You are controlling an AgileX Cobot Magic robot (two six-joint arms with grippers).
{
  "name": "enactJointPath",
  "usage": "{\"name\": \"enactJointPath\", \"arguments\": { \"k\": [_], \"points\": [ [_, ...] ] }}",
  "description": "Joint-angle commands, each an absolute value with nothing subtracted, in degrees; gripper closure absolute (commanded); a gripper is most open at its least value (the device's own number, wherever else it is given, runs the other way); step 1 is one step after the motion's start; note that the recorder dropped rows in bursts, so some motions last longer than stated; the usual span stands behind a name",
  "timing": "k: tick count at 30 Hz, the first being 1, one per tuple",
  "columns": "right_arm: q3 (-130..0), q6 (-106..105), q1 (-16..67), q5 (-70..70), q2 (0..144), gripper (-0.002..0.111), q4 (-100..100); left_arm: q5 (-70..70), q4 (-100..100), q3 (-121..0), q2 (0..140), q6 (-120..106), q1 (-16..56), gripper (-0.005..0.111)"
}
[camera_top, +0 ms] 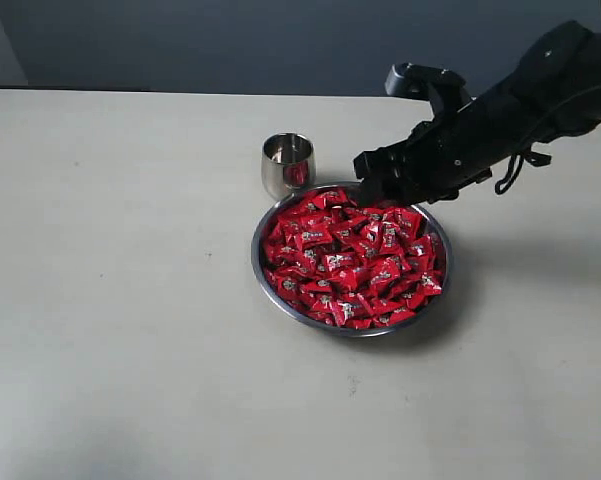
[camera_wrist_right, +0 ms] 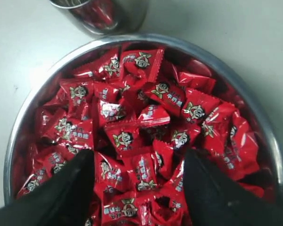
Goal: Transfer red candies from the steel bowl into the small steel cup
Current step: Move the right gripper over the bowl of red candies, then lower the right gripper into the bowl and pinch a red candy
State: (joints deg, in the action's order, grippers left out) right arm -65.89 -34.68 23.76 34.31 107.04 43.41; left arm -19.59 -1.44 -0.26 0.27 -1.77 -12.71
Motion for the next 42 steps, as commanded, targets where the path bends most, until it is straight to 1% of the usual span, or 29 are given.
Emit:
{"name": "enactJointPath", "arguments": {
  "k": [1, 8, 14, 20, 24, 42],
  "points": [
    [-68.7, -35.29, 24.74, 34.13, 109.59, 0.054, 43.93, -19.14, -1.57, 0.0, 0.0, -1.68, -12.44, 0.106],
    [-72.44, -35.31, 26.18, 36.11, 112.29, 0.054, 42.07, -19.14, -1.57, 0.0, 0.0, -1.68, -12.44, 0.106],
    [-72.44, -35.31, 26.18, 35.25, 112.41, 0.054, 37.78, -19.14, -1.57, 0.0, 0.0, -1.68, -12.44, 0.106],
    [-72.44, -35.31, 26.18, 35.25, 112.41, 0.054, 37.53, -19.14, -1.57, 0.0, 0.0, -1.68, -12.44, 0.106],
    [-72.44, -35.16, 26.18, 35.25, 112.41, 0.058, 37.53, -19.14, -1.57, 0.0, 0.0, -1.68, -12.44, 0.106],
    [-72.44, -34.95, 26.18, 34.97, 116.05, 0.058, 37.51, -19.14, -1.57, 0.0, 0.0, -1.68, -12.44, 0.106]
  ]
}}
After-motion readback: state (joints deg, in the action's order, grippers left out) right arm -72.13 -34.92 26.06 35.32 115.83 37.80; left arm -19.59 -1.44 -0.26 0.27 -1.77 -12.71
